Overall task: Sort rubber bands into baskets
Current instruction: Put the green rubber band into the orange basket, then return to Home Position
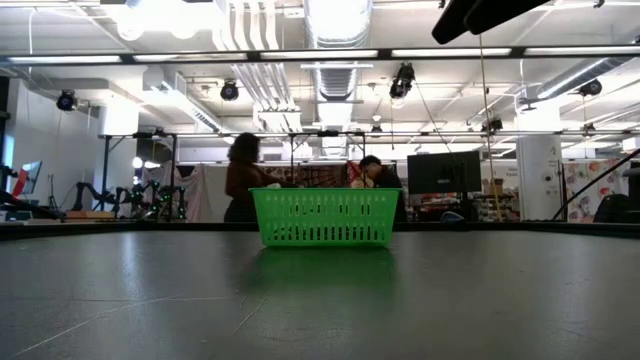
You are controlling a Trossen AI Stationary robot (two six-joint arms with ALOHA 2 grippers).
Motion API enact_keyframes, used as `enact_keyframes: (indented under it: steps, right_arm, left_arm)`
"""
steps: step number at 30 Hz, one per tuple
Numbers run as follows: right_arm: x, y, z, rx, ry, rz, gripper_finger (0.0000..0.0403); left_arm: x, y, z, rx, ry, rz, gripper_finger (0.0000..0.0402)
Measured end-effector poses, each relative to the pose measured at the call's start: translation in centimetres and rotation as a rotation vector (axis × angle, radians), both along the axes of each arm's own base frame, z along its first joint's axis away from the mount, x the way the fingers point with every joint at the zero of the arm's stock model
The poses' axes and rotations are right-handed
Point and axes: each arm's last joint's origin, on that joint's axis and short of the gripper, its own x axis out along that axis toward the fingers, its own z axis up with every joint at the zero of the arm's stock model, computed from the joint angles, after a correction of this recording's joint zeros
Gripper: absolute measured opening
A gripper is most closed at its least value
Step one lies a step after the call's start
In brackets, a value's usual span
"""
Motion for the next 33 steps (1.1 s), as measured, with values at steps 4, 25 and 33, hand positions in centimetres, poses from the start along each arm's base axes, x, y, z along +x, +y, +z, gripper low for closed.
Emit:
enact_keyframes:
  steps: [4,25,33]
  right_arm:
    - [0.0,0.0,0.0,-0.002,0.001,0.001,0.0206]
    - [-1.7,-1.3,3.4,-0.116,0.18,-0.089,0.0206]
    - [-0.7,-3.3,2.5,-0.191,0.239,-0.082,0.0206]
  left_arm:
    - [-0.1,0.1,-0.3,-0.003,0.001,0.003,0.0]
    - [0.7,-1.1,4.1,0.046,0.018,0.045,0.0186]
    - [3.1,-1.4,8.8,0.362,-0.57,-0.219,0.0198]
